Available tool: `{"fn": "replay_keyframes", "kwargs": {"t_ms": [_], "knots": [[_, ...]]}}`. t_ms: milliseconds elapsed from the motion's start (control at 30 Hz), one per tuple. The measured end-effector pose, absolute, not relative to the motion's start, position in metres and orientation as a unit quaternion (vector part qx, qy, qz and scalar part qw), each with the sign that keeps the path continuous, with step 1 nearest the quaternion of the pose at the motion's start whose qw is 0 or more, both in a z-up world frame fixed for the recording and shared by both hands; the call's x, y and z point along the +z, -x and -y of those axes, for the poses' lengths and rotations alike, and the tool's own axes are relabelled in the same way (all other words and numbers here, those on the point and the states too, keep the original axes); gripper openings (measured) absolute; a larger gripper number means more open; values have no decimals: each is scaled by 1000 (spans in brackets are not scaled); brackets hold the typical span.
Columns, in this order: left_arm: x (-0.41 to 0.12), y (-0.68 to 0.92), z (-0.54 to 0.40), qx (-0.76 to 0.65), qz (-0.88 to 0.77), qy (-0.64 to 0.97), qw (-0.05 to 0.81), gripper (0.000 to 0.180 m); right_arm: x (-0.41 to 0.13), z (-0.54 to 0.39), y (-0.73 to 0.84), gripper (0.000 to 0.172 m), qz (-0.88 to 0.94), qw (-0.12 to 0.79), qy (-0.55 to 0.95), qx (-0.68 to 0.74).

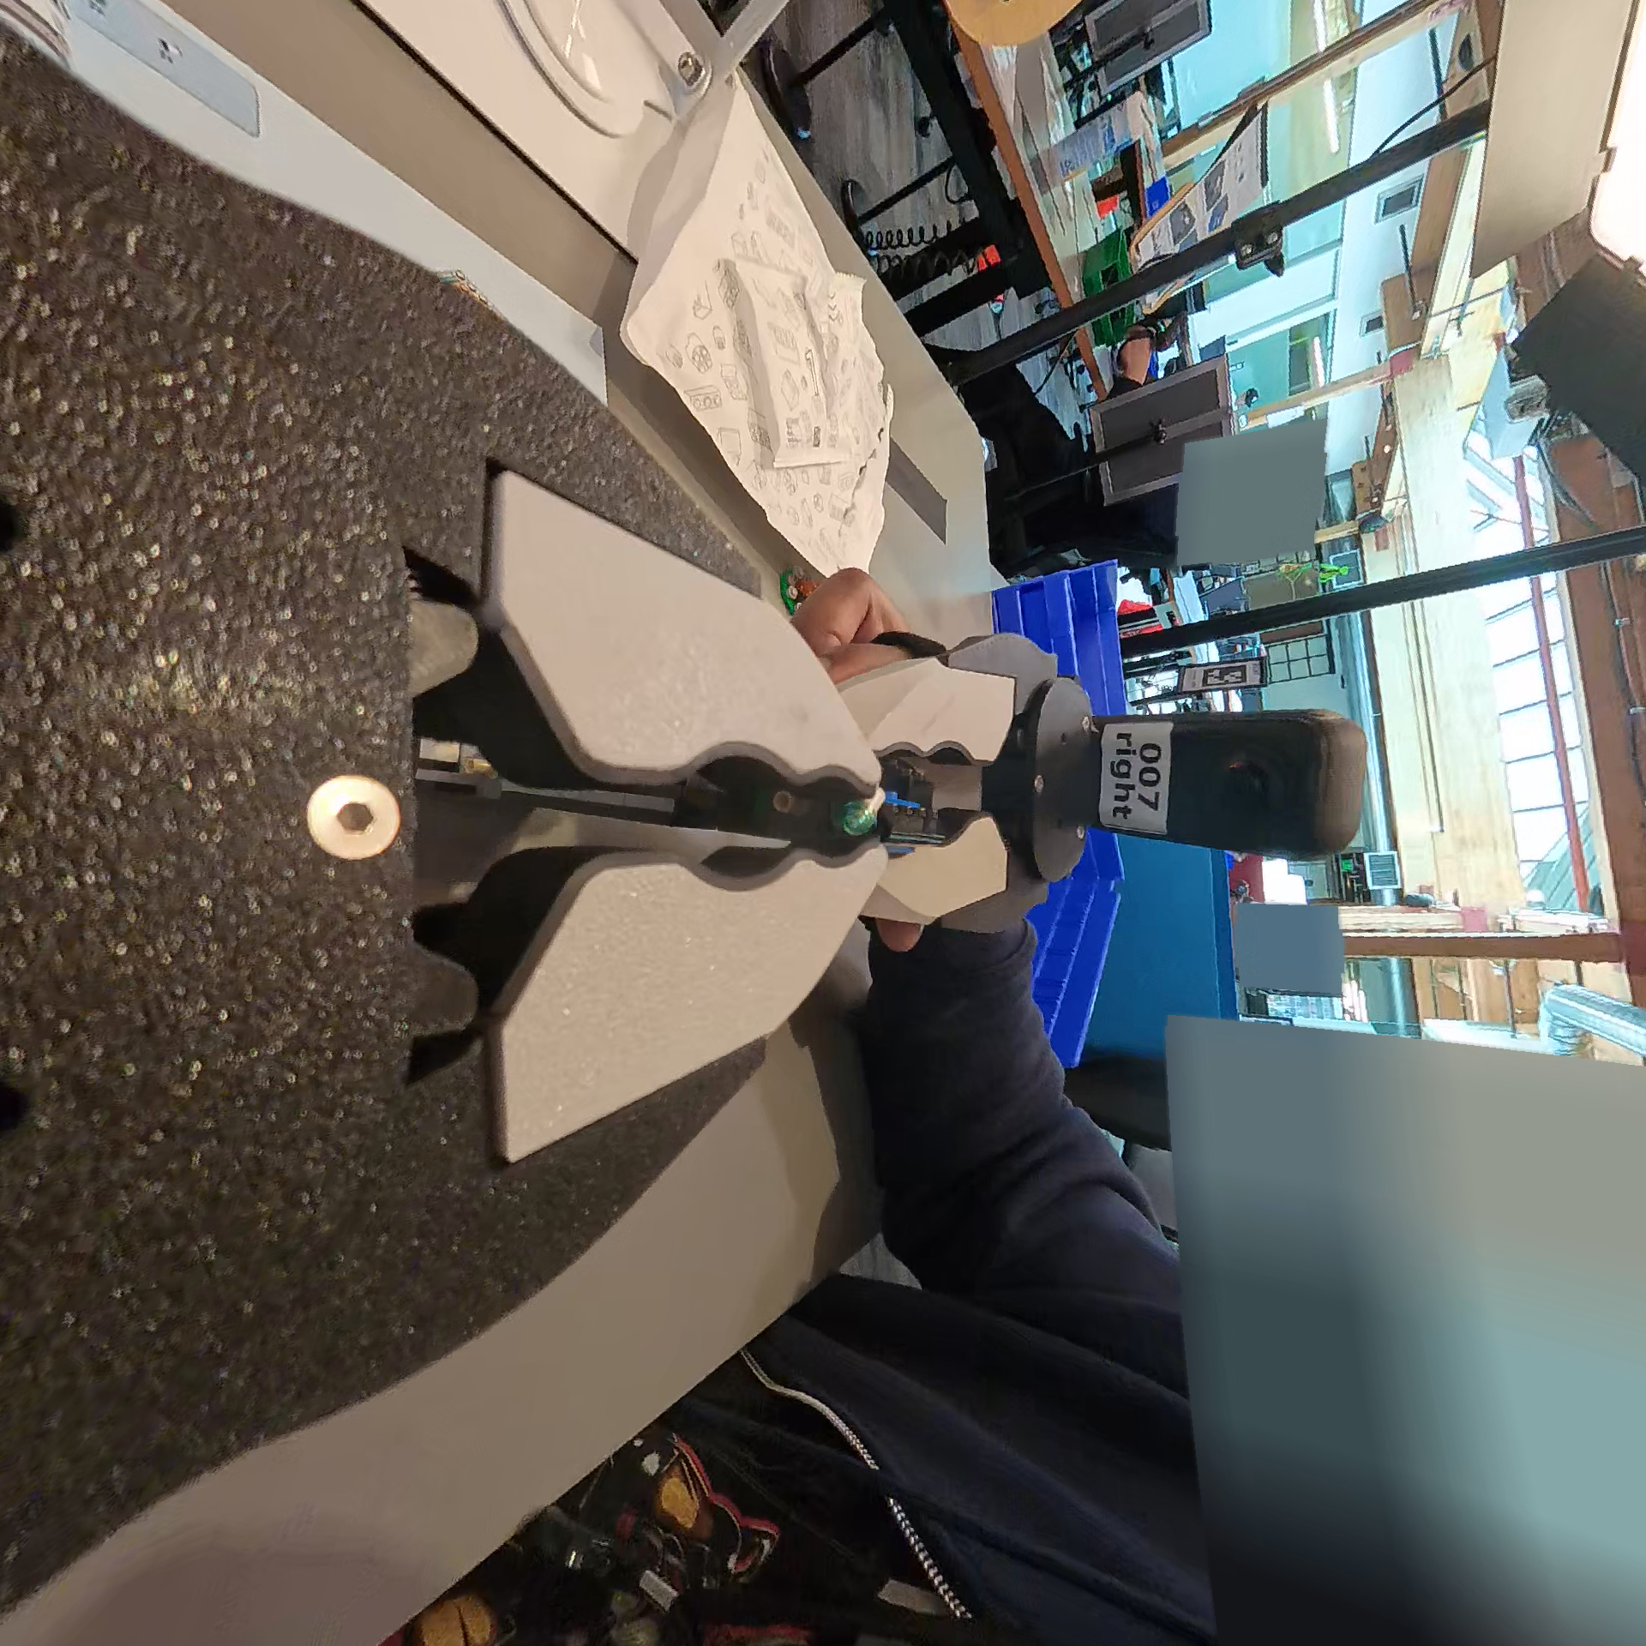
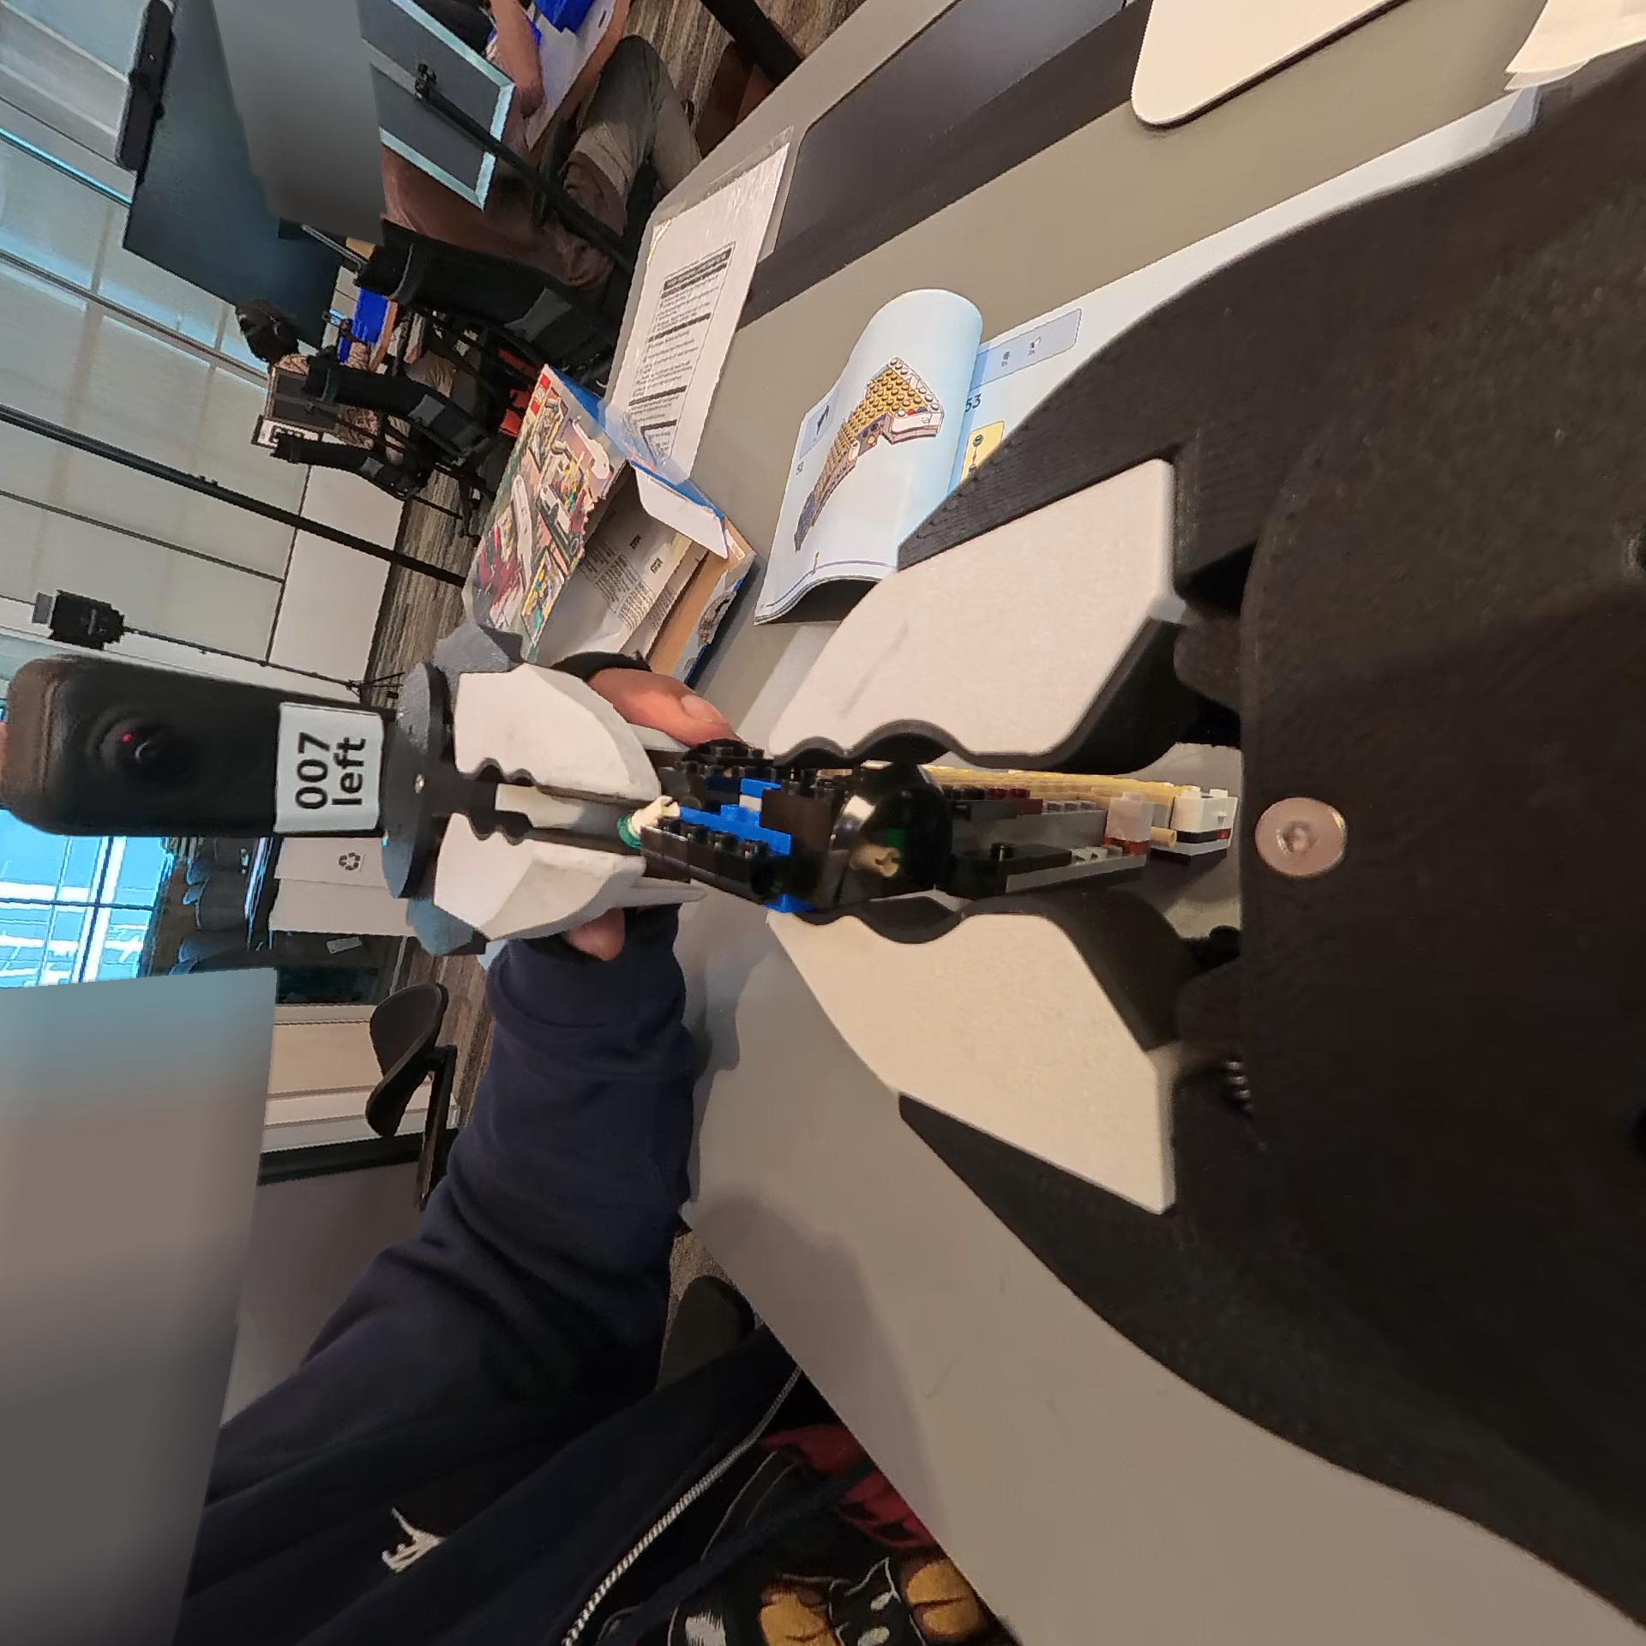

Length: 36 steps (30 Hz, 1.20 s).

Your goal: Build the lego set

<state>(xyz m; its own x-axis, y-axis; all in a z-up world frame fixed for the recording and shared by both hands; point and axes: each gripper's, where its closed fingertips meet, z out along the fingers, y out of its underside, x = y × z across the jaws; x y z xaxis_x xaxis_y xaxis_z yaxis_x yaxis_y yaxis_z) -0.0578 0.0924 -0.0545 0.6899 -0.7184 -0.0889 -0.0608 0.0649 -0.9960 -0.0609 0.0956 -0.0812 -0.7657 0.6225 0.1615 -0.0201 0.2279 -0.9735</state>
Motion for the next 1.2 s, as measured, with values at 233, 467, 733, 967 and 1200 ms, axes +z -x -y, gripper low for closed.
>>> {"fn": "replay_keyframes", "kwargs": {"t_ms": [233, 467, 733, 967, 1200], "knots": [[-55, 57, -92, -221, -318, 636, 667, 8, -81, -95, 60, 26, 734, 274, 205, 587], [-56, 56, -93, -185, -324, 641, 671, 10, -80, -95, 59, 26, 734, 274, 205, 587], [-56, 56, -93, -137, -318, 648, 678, 9, -80, -94, 58, 26, 735, 275, 204, 585], [-57, 58, -93, -68, -324, 648, 686, 7, -80, -94, 58, 26, 736, 277, 204, 583], [-57, 56, -92, -61, -330, 641, 691, 7, -80, -94, 57, 26, 736, 275, 200, 585]]}}
